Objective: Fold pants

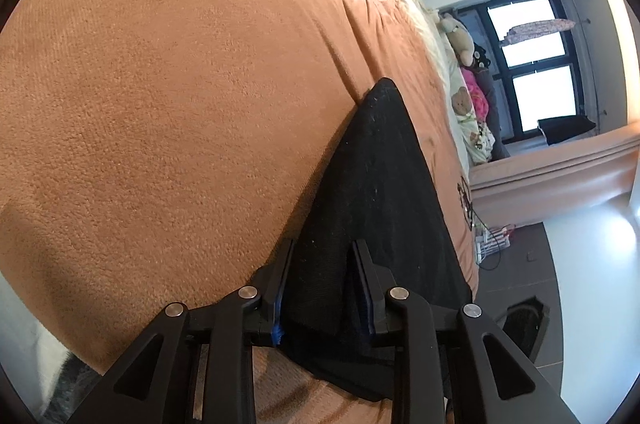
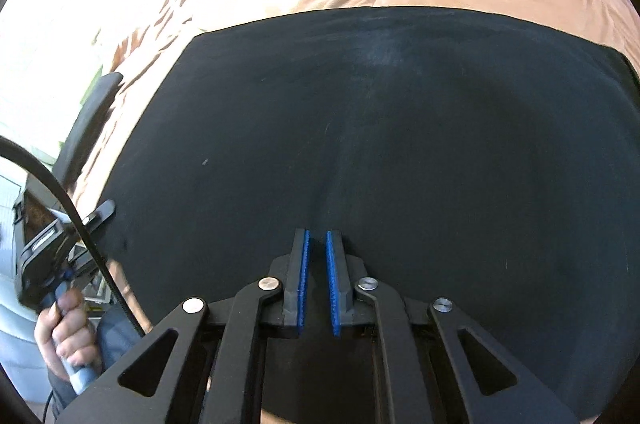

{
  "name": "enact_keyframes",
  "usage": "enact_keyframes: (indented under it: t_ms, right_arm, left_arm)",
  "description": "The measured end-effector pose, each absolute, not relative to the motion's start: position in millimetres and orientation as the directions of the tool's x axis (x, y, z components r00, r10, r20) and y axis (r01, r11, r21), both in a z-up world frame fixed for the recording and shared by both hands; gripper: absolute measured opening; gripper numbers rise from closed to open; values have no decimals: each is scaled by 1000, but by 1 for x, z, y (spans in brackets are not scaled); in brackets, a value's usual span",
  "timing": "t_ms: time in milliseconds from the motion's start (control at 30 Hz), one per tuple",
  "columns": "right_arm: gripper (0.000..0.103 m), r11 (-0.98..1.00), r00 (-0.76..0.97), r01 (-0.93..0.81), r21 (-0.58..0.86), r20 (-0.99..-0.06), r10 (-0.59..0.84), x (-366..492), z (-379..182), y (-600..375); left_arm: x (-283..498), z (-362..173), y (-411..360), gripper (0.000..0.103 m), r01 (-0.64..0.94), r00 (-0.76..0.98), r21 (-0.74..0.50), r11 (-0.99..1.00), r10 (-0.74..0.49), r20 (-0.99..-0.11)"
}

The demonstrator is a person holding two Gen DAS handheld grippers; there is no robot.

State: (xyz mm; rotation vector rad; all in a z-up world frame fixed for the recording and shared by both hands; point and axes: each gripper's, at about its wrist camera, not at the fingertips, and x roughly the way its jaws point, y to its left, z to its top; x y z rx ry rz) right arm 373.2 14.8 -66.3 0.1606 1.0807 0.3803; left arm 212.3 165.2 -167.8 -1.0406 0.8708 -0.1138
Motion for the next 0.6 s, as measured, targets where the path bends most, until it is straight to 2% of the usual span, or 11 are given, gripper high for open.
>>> enact_keyframes:
  t_ms: [600]
  right_arm:
    - [0, 951, 425, -187, 246, -852, 304, 460, -73, 59]
  left_arm:
    - [211, -168, 165, 29, -312, 673, -793, 524, -467, -574]
